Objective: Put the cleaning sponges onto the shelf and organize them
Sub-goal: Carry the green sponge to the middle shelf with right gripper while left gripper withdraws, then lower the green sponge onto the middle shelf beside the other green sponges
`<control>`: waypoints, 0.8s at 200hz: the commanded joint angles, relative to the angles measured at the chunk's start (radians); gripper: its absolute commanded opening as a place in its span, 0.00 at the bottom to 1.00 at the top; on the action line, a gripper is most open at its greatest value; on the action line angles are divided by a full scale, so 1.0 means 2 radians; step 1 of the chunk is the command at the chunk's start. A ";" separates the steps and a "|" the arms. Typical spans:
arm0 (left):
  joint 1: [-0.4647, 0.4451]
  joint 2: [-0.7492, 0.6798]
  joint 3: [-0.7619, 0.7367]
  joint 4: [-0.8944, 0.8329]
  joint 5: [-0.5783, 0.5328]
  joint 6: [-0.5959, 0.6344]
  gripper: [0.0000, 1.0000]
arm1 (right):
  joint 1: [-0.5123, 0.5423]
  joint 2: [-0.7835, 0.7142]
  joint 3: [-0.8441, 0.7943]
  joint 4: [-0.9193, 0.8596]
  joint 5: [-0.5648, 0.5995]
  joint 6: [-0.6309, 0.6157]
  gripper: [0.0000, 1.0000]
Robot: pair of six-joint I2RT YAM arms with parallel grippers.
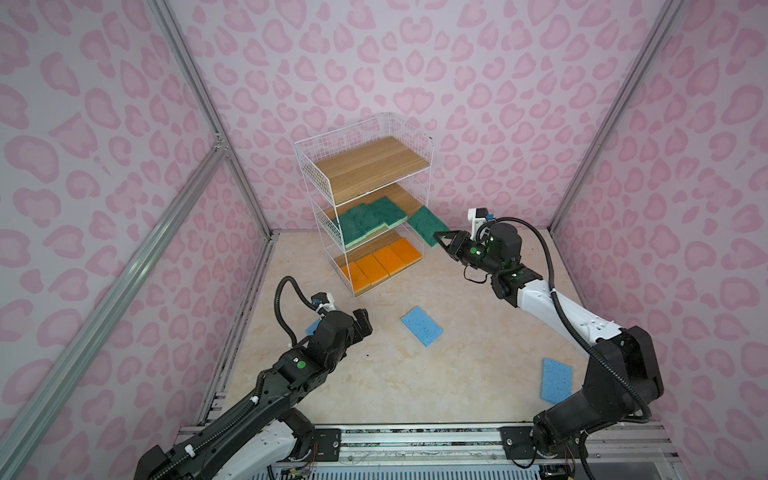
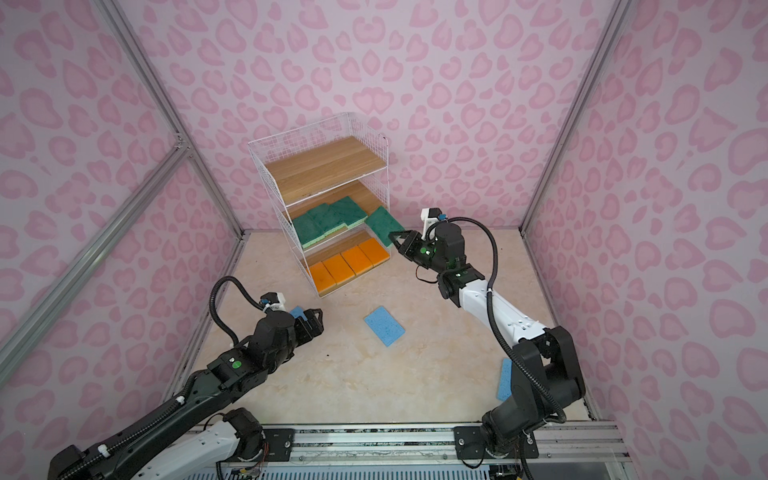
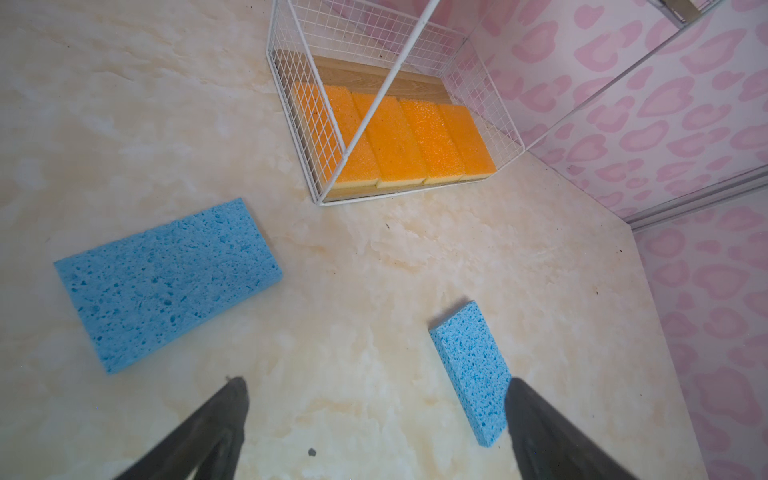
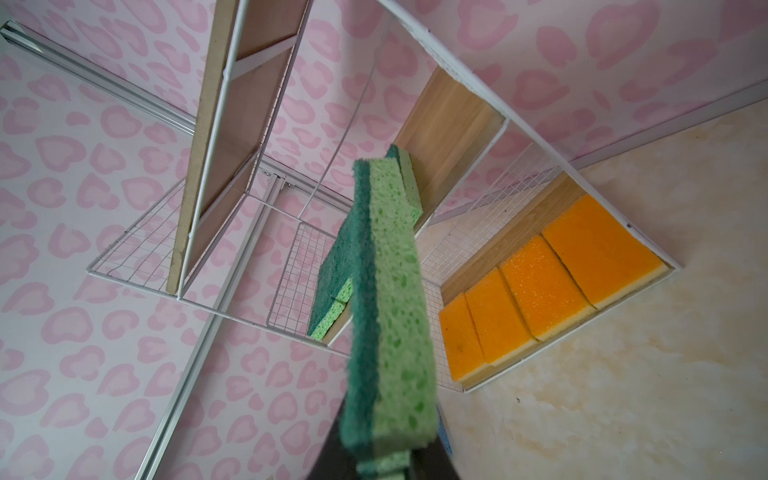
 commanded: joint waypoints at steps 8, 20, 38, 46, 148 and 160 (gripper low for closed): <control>0.014 -0.003 -0.010 0.003 0.016 0.013 0.97 | -0.004 0.019 0.022 -0.007 -0.004 -0.009 0.18; 0.019 0.001 -0.015 0.005 0.022 0.013 0.97 | -0.006 0.027 0.034 -0.011 -0.003 -0.008 0.18; 0.026 0.012 -0.016 0.009 0.035 0.012 0.97 | -0.006 0.038 0.050 -0.012 0.001 -0.008 0.18; 0.027 0.015 -0.015 0.009 0.039 0.013 0.97 | -0.007 0.043 0.057 -0.013 0.003 -0.008 0.18; 0.031 -0.010 -0.021 -0.002 0.036 0.024 0.97 | -0.010 0.133 0.167 -0.011 0.005 -0.008 0.18; 0.032 -0.009 -0.023 -0.004 0.038 0.023 0.97 | -0.010 0.147 0.185 -0.016 0.002 -0.009 0.18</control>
